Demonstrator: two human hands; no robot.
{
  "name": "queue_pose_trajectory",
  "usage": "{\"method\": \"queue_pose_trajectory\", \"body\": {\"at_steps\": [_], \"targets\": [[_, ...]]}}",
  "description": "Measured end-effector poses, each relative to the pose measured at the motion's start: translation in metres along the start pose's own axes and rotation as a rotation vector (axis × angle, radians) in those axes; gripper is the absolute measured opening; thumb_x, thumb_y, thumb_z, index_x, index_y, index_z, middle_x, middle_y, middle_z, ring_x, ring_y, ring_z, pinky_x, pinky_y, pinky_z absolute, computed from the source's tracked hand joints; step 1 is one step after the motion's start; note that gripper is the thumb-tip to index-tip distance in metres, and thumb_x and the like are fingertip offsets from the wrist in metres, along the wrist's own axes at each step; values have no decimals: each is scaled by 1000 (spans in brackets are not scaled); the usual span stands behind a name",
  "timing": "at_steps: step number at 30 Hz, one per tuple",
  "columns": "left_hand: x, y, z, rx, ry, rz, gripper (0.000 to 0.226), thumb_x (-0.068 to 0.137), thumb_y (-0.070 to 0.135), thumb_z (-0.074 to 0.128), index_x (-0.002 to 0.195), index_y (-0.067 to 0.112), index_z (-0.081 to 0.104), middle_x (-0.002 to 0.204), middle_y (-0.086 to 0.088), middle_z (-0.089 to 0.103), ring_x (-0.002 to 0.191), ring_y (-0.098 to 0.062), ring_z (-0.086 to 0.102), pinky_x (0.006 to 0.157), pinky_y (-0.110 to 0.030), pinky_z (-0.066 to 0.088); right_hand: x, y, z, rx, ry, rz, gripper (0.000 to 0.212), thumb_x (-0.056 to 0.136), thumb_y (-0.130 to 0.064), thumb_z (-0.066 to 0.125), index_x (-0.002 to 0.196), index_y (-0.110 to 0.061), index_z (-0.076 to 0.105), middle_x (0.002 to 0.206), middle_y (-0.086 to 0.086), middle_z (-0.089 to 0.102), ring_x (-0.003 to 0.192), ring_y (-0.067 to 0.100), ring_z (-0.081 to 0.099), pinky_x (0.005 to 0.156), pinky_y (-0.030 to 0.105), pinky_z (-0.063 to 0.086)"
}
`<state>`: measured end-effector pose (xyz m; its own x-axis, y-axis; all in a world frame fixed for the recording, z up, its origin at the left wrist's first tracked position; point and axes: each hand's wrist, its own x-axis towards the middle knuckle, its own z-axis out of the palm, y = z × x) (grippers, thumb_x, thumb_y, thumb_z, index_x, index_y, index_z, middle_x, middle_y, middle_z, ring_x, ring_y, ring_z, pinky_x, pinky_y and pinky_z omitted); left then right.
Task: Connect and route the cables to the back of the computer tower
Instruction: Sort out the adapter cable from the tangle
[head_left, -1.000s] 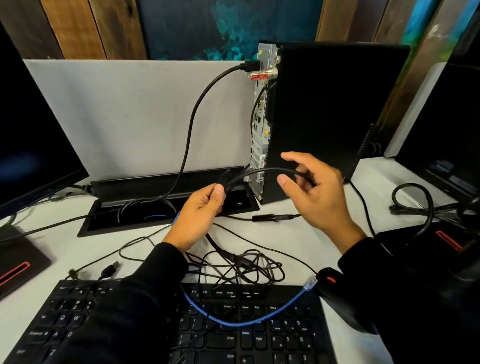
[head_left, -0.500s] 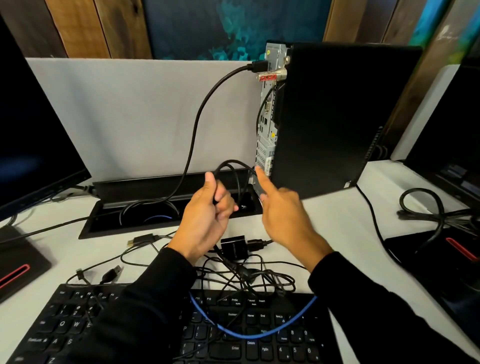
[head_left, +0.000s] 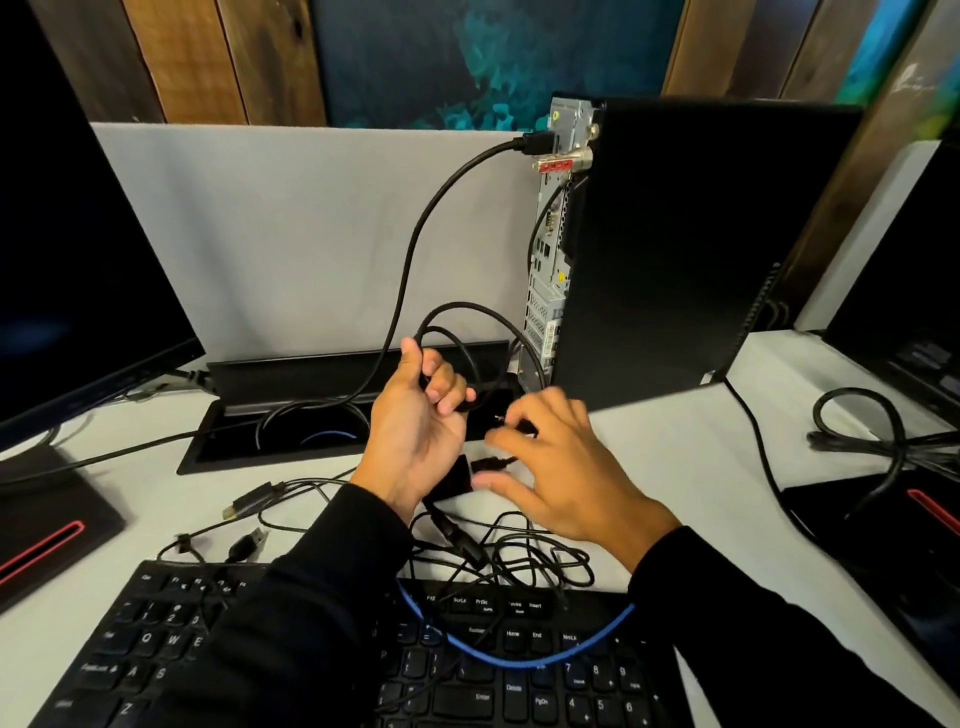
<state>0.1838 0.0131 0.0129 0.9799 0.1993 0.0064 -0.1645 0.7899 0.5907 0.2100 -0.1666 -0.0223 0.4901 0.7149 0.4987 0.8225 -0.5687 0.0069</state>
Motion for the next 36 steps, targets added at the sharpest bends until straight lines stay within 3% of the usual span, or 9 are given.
{"method": "queue_pose_trajectory", "body": {"at_steps": [4,9,13,18,22,25,27,32,36], "targets": [[0,3,0,114,8,-6,47,108,46,35,72,20,48,57,4,28,50,-13,24,67,-29,36,-1,5,8,-24,-94,-91,52,95,-67,44,116,-27,69,92,-7,59,95,18,57,107,40,28],[-3,-6,15,433,-42,-27,43,109,42,34,75,19,46,58,5,31,53,-13,26,68,-29,37,9,-8,3,44,-244,-90,59,92,-69,37,111,-22,67,93,-5,63,84,21,53,90,36,38],[9,10,16,692,-111,-46,44,110,40,34,73,18,44,54,7,30,49,-11,24,68,-29,34,6,15,-27,54,-51,0,60,83,-80,47,103,-28,66,84,-11,67,67,11,45,77,33,31],[22,39,18,1145,-265,-128,39,111,35,33,76,18,38,51,13,36,49,-5,32,76,-29,39,-8,49,-57,150,38,134,71,69,-92,55,112,-37,70,84,-20,73,69,0,54,84,32,33],[29,48,10,1107,-354,-228,40,110,37,35,77,16,42,62,6,33,58,-13,31,68,-27,32,-15,65,-66,464,166,254,52,69,-78,74,96,-34,76,90,-23,73,85,7,68,91,44,43],[28,44,3,965,-332,-219,37,108,36,39,78,15,43,61,7,35,56,-10,30,73,-30,29,-18,68,-71,645,281,345,39,68,-59,87,92,-30,78,86,-12,75,80,13,70,78,37,57],[30,45,-5,990,-327,-144,35,107,36,46,78,17,45,63,7,34,57,-9,29,72,-29,29,-20,71,-74,746,368,392,32,69,-46,87,88,-22,77,82,-6,74,75,16,69,70,33,56],[27,45,-18,1160,-313,-42,25,95,36,67,79,23,51,77,5,49,82,-11,56,97,-31,49,-19,76,-79,826,517,457,34,74,-39,83,95,-13,77,84,5,74,79,24,69,71,33,56],[21,33,-14,1246,-323,78,23,92,20,75,81,14,55,68,6,43,65,-8,42,67,-19,41,-21,77,-80,851,504,449,33,75,-38,83,96,-13,77,86,6,74,81,26,70,73,38,57]]}}
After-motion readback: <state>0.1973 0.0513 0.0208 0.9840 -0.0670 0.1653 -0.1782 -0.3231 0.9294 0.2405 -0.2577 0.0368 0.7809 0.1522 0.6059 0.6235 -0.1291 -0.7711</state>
